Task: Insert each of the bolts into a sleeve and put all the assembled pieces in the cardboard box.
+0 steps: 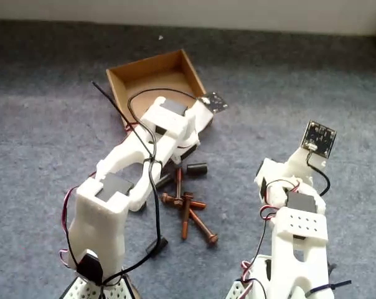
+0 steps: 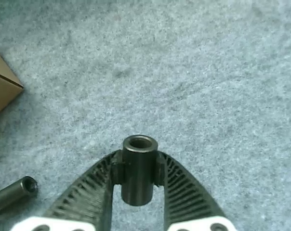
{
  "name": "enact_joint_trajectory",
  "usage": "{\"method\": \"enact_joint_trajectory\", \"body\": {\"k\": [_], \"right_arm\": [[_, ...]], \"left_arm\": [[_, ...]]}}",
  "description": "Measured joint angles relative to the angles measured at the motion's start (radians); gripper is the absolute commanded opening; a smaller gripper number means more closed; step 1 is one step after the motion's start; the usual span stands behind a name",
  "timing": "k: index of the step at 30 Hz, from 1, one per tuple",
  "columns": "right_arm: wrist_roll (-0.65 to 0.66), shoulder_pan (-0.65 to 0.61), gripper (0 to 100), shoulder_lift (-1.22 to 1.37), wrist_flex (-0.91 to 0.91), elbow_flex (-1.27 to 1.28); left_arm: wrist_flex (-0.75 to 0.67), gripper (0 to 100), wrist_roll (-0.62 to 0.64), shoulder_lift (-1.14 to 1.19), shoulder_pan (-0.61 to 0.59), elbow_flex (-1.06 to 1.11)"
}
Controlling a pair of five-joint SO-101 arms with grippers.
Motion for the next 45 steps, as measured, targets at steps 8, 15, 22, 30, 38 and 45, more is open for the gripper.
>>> {"method": "enact_joint_trajectory", "body": {"k": [8, 15, 22, 30, 38, 45], "right_arm": [[0.000, -0.080, 0.9, 0.000, 0.000, 0.000], [0.000, -0.153, 0.6, 0.000, 0.000, 0.000], [0.000, -0.236, 0.6, 0.000, 0.000, 0.000], [0.000, -0.482, 0.6, -0.080, 0.000, -0.009], [0.003, -0.700, 0.5, -0.333, -0.183, 0.023], [0.158, -0.799, 0.5, -0.400, -0.427, 0.203]], "left_arm": [[-0.118, 0, 0.008, -0.341, 0.008, 0.330], [-0.334, 0, 0.137, -0.709, -0.021, 0.649], [-0.446, 0, 0.295, -1.020, -0.110, 0.844], [-0.565, 0, 0.414, -1.292, -0.216, 1.014], [-0.598, 0, 0.523, -1.519, -0.275, 1.083], [-0.598, 0, 0.644, -1.679, -0.281, 1.083]]}}
